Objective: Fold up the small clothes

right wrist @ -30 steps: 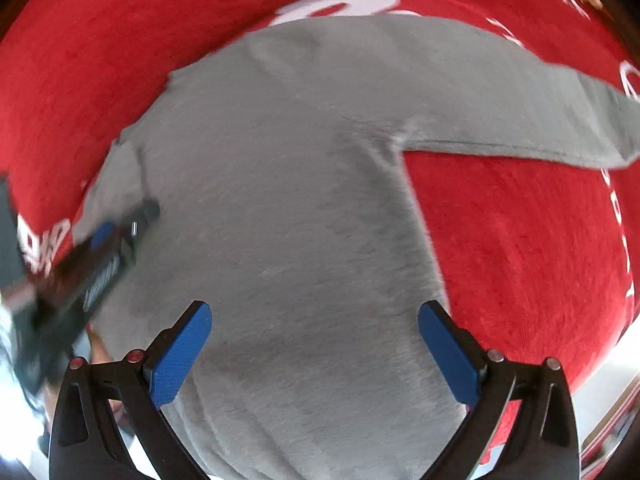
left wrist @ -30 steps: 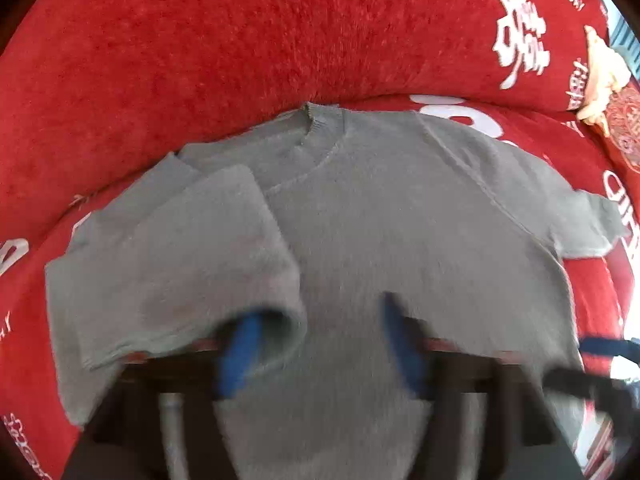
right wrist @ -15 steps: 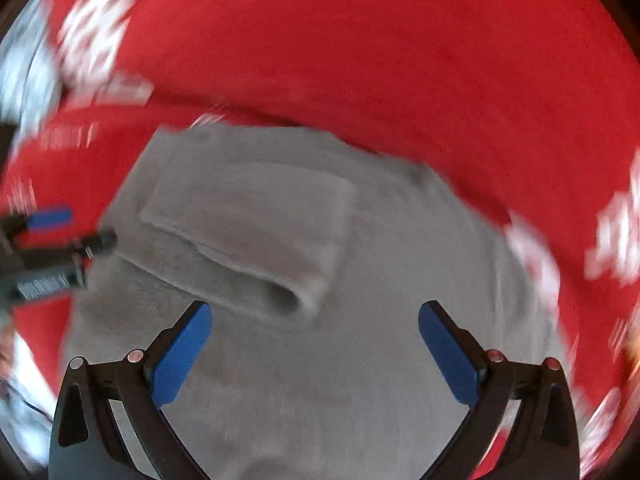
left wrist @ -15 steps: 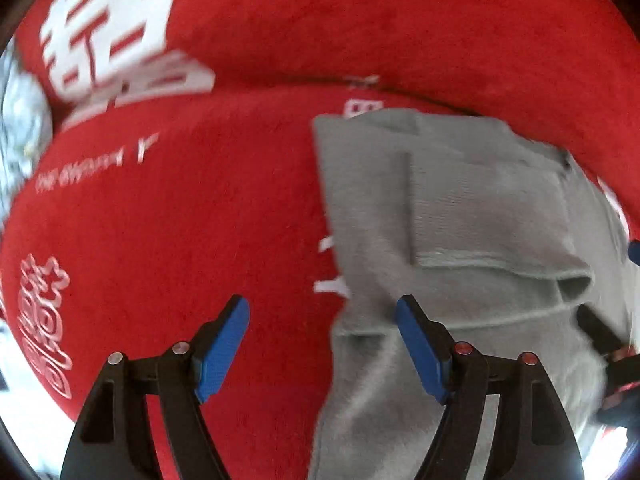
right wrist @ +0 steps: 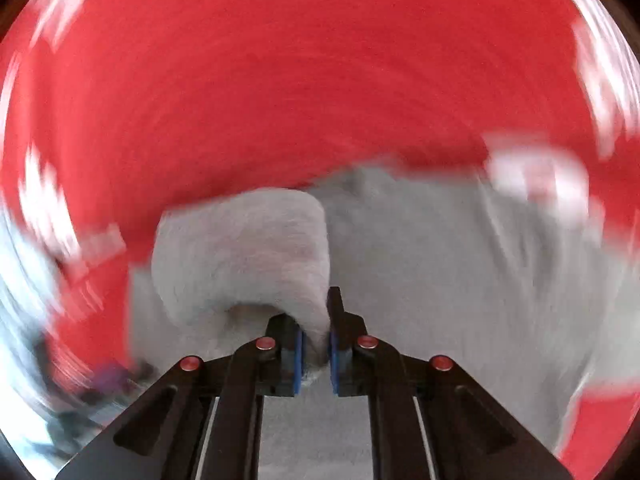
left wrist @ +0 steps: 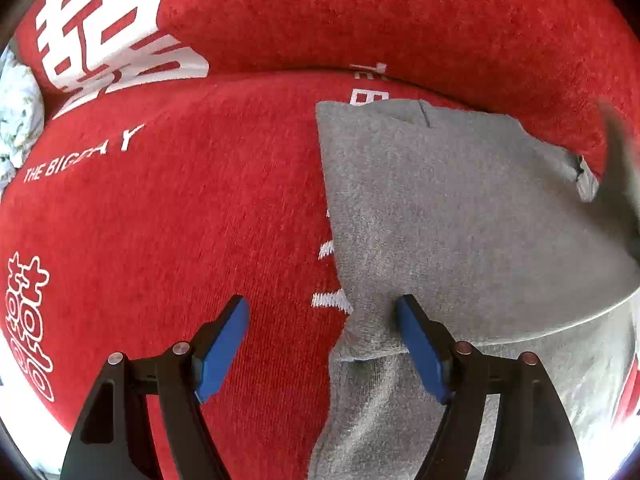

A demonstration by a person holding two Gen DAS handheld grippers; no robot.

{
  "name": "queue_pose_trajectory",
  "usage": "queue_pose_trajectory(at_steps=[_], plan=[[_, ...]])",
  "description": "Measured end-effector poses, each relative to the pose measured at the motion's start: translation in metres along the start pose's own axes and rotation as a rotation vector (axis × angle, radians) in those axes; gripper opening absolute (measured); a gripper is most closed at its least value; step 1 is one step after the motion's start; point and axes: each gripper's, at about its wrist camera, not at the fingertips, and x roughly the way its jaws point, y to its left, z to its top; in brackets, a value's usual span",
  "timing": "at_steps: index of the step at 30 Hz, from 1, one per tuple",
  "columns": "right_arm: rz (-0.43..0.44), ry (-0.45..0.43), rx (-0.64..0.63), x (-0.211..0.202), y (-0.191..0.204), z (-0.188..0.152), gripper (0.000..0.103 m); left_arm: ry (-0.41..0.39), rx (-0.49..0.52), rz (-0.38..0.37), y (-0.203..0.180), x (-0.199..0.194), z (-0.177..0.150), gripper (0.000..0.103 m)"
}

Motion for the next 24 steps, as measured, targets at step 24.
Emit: queue_pose_trajectory(at_steps=[24], plan=[[0.431, 0.191, 0.526, 0.104, 0.084, -0.152, 0.055, 0.199, 0.095, -0.266, 0.033, 0.052, 0.112, 0.06]])
